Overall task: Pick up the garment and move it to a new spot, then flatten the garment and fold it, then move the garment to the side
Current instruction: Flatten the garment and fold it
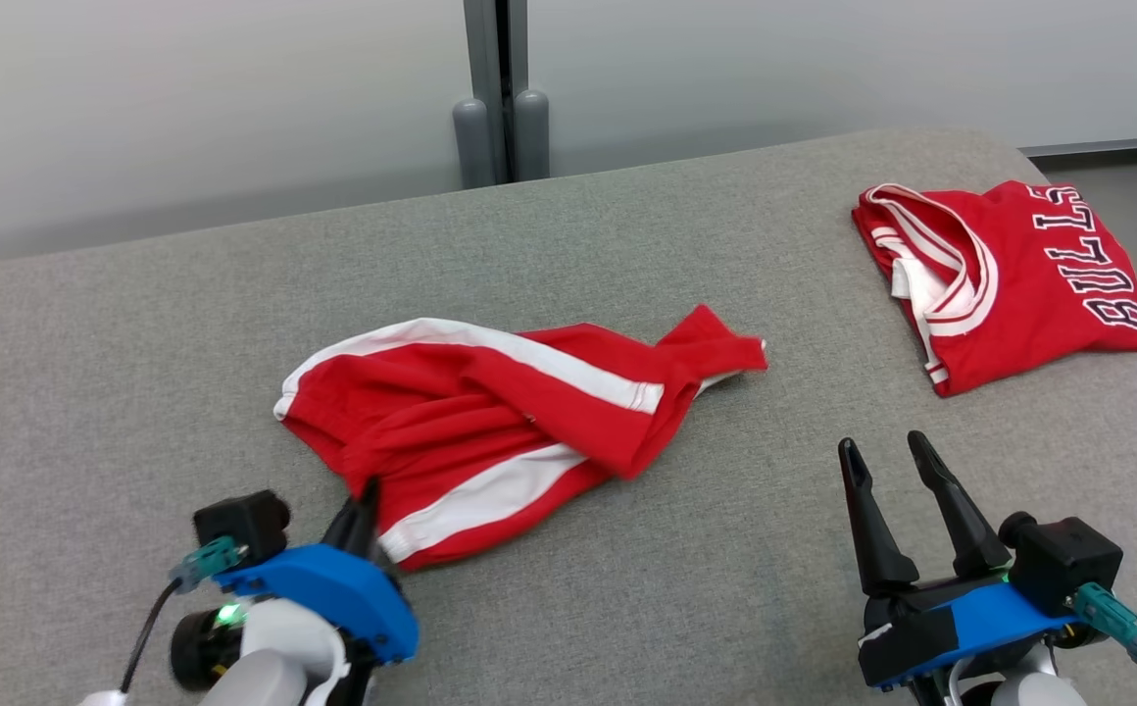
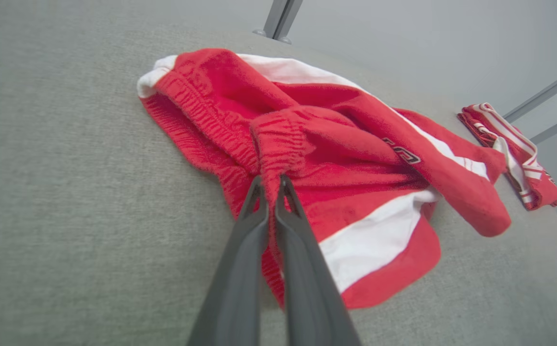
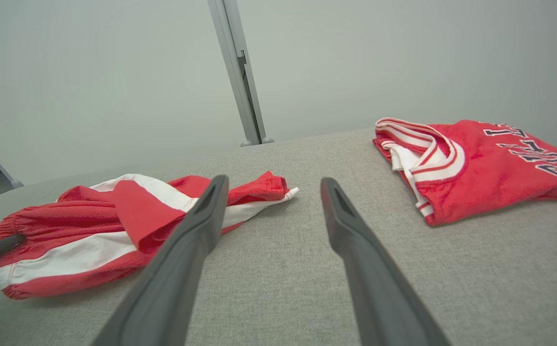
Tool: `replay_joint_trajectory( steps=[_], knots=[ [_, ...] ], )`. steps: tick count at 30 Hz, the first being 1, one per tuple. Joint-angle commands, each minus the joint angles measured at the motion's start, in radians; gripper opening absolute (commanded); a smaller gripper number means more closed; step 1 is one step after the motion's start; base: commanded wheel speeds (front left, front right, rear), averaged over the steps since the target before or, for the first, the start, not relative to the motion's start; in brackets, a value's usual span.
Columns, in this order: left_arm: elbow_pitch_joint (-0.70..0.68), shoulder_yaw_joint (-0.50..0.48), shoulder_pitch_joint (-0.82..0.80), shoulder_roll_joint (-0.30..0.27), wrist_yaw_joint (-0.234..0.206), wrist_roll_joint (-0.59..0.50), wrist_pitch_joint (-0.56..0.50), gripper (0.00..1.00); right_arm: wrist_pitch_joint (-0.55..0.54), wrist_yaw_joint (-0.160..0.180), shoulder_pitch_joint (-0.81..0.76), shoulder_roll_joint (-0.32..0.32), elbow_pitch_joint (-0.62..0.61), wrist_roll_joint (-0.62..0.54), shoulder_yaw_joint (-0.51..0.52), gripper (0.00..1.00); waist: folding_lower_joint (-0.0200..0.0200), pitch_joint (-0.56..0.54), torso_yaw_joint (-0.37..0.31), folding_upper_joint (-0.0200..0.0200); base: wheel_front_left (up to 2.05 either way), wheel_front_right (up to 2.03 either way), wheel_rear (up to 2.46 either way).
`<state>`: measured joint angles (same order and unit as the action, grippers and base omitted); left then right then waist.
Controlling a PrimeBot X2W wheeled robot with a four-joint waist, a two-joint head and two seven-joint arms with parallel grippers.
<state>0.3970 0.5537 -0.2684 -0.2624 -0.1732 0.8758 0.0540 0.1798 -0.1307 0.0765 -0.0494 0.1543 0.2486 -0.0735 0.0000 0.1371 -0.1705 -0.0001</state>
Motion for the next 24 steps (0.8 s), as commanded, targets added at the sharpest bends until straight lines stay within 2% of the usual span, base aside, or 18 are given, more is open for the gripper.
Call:
replay_joint_trajectory(
  steps=[1,7,10,11,12,13,17,24],
  knots=[
    [-0.014,-0.01,0.025,-0.024,-0.018,-0.011,-0.005,0.0,-0.003,0.0,-0.009,-0.002,-0.004,-0.002,0.001,1.0,0.0,0.0,0.003,0.0001,0.0,0.0,0.0],
    [-0.082,-0.015,0.077,-0.116,-0.109,-0.053,-0.032,0.0,-0.007,0.0,-0.015,-0.002,-0.01,-0.005,0.004,1.0,0.0,-0.003,0.016,0.0001,0.0,0.0,0.0],
    [-0.113,-0.011,0.083,-0.132,-0.126,-0.068,-0.037,0.0,-0.009,0.0,-0.014,-0.002,-0.011,-0.006,0.003,1.0,0.0,-0.004,0.019,0.0001,0.0,0.0,0.0],
    [-0.122,-0.01,0.083,-0.134,-0.129,-0.072,-0.031,0.36,-0.009,0.0,-0.014,-0.002,-0.011,-0.006,0.003,1.0,0.0,-0.005,0.021,0.0001,0.0,0.0,0.0],
    [-0.127,-0.007,0.084,-0.136,-0.133,-0.076,-0.029,0.96,-0.01,0.0,-0.015,-0.002,-0.012,-0.006,0.002,1.0,0.0,-0.006,0.022,0.0001,0.0,0.0,0.0],
    [-0.131,-0.005,0.085,-0.136,-0.136,-0.08,-0.026,1.0,-0.011,0.0,-0.017,-0.002,-0.013,-0.006,0.001,1.0,0.0,-0.007,0.023,0.0001,0.0,0.0,0.0],
    [-0.141,-0.016,0.095,-0.121,-0.137,-0.075,0.007,1.0,-0.016,0.0,-0.019,-0.002,-0.014,-0.008,0.002,1.0,0.0,-0.013,0.029,0.0001,0.0,0.0,0.0],
    [-0.148,-0.062,0.119,-0.099,-0.099,-0.077,0.158,1.0,-0.028,0.0,-0.033,-0.002,-0.028,-0.026,0.013,1.0,0.0,-0.034,0.057,0.0001,0.0,0.0,0.0]
  ],
)
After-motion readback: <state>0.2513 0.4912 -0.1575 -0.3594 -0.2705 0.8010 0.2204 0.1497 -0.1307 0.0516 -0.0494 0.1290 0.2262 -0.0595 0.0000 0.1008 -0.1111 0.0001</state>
